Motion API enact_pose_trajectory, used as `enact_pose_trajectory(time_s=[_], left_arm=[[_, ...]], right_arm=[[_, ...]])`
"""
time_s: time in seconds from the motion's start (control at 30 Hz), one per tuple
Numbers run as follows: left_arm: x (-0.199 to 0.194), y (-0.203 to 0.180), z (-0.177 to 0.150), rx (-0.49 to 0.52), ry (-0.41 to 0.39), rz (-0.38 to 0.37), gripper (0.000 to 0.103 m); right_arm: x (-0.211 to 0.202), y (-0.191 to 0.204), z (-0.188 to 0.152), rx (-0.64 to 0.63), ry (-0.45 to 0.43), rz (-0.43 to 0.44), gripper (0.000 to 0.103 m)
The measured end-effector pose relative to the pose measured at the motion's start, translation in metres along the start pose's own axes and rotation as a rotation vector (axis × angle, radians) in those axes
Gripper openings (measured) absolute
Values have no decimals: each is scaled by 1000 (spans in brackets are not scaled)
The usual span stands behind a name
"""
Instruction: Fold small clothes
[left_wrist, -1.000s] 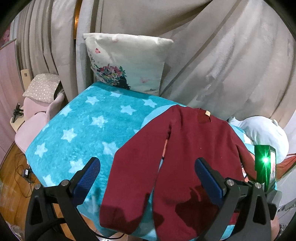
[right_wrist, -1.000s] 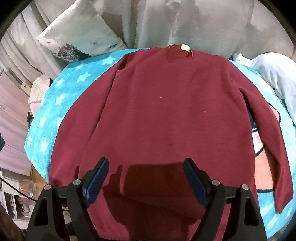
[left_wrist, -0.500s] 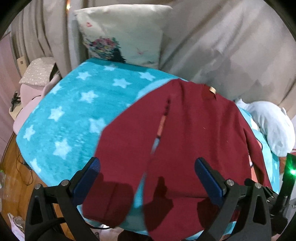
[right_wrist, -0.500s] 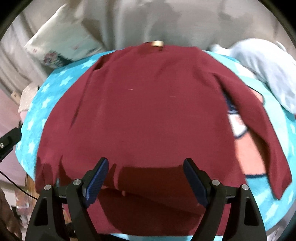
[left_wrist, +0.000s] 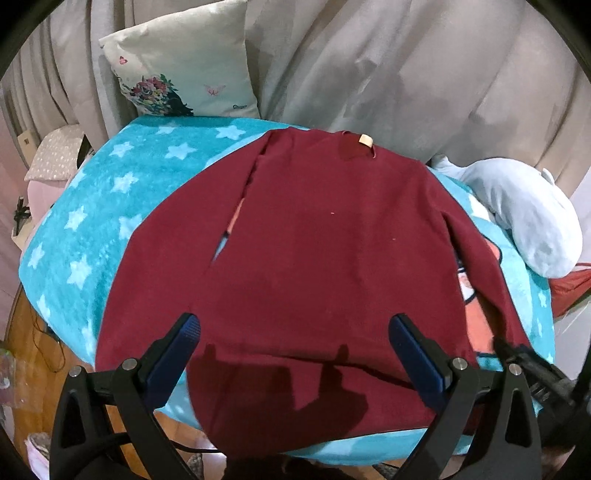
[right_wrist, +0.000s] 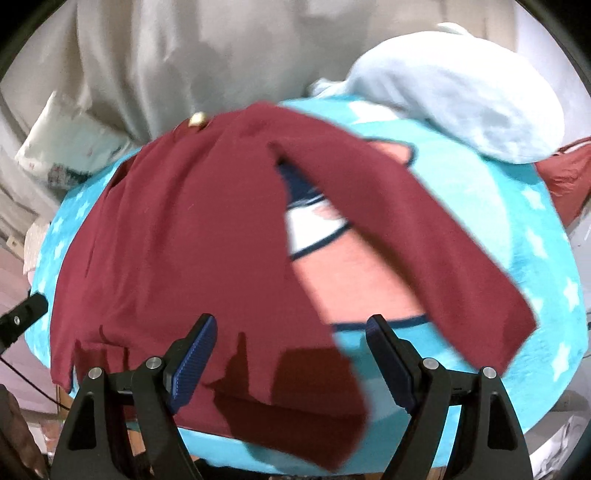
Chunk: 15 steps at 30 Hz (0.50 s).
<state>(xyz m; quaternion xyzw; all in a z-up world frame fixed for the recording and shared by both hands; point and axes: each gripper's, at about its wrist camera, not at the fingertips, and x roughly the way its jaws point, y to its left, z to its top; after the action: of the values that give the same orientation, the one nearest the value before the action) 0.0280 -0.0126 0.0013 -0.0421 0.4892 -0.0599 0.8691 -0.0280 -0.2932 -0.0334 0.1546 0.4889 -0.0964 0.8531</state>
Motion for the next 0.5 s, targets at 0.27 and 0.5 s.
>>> enact_pose_trajectory(time_s=[0.27,0.5], left_arm=[[-2,-21,-9,-41,5,-13,102],[-8,-49,-14,-5,-9,-31,102]], right_arm=[[-29,-164,-5,304,-84,-209,87],[4,-207,-31,379,-39,-143,87]])
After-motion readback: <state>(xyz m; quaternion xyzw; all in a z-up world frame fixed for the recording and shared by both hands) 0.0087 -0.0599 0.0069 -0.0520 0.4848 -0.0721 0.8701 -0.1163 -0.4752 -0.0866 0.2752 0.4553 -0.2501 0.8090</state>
